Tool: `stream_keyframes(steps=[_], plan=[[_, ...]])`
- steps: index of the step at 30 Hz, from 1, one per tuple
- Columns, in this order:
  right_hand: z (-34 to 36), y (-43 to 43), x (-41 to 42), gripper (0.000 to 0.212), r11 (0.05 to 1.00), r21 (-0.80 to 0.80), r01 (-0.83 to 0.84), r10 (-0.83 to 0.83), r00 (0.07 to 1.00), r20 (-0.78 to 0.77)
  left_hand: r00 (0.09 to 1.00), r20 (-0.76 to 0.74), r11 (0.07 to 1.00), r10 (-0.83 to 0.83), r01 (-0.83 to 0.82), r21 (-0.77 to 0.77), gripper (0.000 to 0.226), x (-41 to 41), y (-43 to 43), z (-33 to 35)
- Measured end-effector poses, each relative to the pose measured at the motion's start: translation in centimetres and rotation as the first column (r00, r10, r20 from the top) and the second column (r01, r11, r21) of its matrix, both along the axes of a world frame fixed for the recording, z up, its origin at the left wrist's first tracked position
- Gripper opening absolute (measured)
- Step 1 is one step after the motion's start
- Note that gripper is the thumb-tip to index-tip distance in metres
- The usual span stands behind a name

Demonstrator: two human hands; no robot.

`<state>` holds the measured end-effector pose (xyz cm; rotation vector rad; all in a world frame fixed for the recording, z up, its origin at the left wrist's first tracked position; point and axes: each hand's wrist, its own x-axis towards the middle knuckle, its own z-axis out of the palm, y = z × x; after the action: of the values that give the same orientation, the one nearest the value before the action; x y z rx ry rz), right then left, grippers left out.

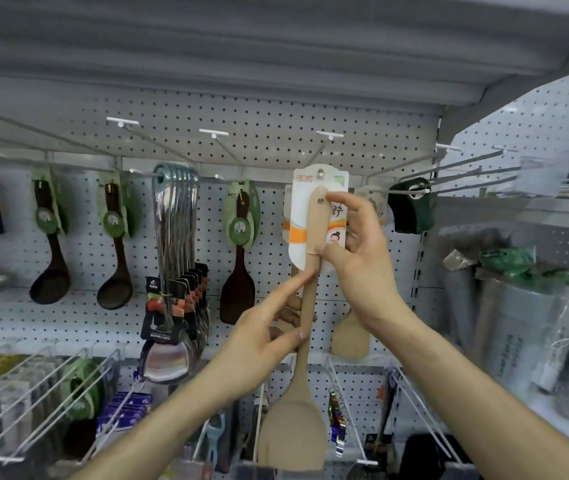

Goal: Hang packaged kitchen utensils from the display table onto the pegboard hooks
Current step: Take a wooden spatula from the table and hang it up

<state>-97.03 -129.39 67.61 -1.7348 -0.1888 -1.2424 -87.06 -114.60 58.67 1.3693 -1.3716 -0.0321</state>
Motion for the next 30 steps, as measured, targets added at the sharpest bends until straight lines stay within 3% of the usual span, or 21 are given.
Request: stream_keyframes(steps=[6, 16, 22, 30], plan=[[-0.5, -2.0, 2.7, 0.073, 0.999, -0.011, 0.05, -0.051, 0.998, -0.03, 0.999, 0.004, 0.999, 0.04, -0.04, -0.013, 0.08, 2.9, -2.1, -0.6], [-1.4, -6.7, 9.4, 0.068, 0.961, -0.083, 0.264, -0.272, 0.957, -0.103, 0.972, 0.065, 0.974, 0.225, -0.223, -0.034, 0.073, 9.5, -7.9, -1.3], [-1.9, -8.8, 12.2, 0.063, 0.94, -0.111, 0.322, -0.329, 0.943, -0.047, 0.973, 0.069, 0.974, 0.221, -0.218, -0.057, 0.074, 12.0, -11.3, -1.7], [-1.4, -11.3, 14.9, 0.064, 0.924, -0.118, 0.364, -0.378, 0.917, -0.129, 0.967, 0.067, 0.968, 0.247, -0.243, -0.056, 0.079, 14.3, -13.8, -2.0]])
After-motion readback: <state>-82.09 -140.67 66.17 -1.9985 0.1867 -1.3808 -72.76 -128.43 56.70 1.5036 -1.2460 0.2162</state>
